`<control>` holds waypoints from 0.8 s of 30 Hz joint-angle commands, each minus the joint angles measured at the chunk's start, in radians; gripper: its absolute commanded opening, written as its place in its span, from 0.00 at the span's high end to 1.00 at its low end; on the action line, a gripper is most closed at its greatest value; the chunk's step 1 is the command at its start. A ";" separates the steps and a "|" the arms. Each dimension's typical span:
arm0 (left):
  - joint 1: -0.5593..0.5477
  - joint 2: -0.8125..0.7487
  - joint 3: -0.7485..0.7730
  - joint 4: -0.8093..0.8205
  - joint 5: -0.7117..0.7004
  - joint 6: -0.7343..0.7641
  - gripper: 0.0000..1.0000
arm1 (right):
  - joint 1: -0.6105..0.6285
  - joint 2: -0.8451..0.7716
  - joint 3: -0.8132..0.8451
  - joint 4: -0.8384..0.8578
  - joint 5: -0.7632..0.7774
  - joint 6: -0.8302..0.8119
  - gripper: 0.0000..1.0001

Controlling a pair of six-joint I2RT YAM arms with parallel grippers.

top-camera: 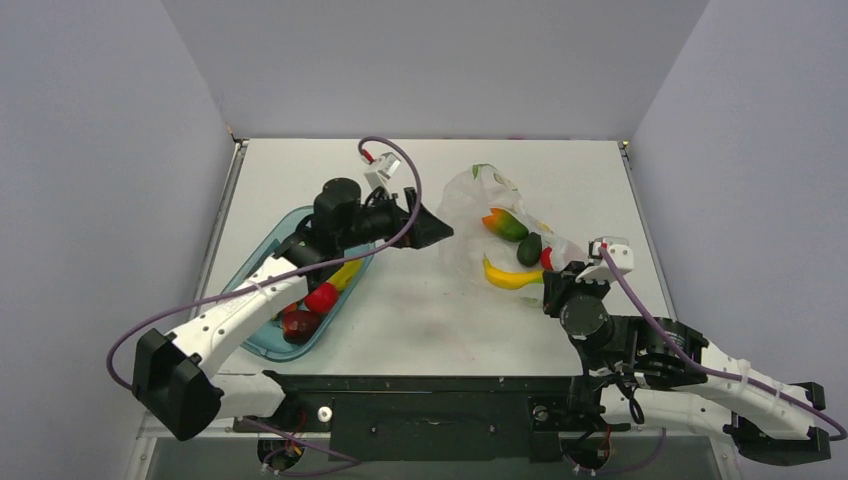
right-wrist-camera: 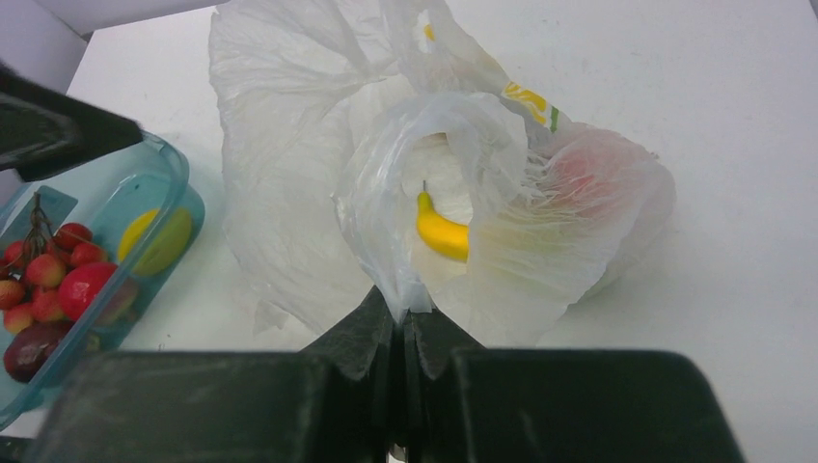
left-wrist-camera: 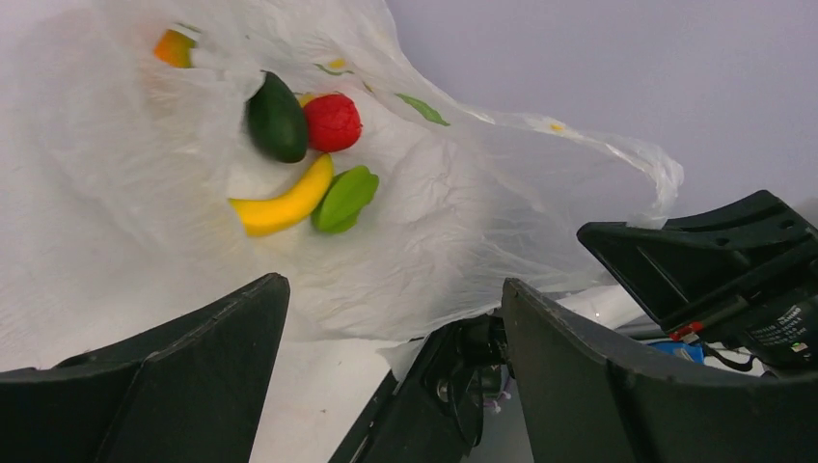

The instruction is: Take the fake fruits out of the plastic bag

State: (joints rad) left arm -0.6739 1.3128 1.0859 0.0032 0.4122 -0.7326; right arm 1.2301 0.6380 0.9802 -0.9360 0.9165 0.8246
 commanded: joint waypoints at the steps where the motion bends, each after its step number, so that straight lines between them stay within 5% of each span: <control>1: -0.119 0.147 0.120 0.137 -0.051 -0.006 0.23 | -0.007 -0.058 -0.008 0.042 -0.073 -0.058 1.00; 11: -0.255 0.479 0.339 0.045 -0.173 0.119 0.33 | -0.007 -0.210 -0.147 0.034 -0.200 0.015 1.00; 24: -0.314 0.731 0.487 0.020 -0.288 0.323 0.36 | -0.006 -0.264 -0.172 0.005 -0.199 0.027 1.00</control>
State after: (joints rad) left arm -0.9813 2.0003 1.5181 0.0010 0.1753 -0.5007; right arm 1.2301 0.3874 0.8207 -0.9218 0.7158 0.8352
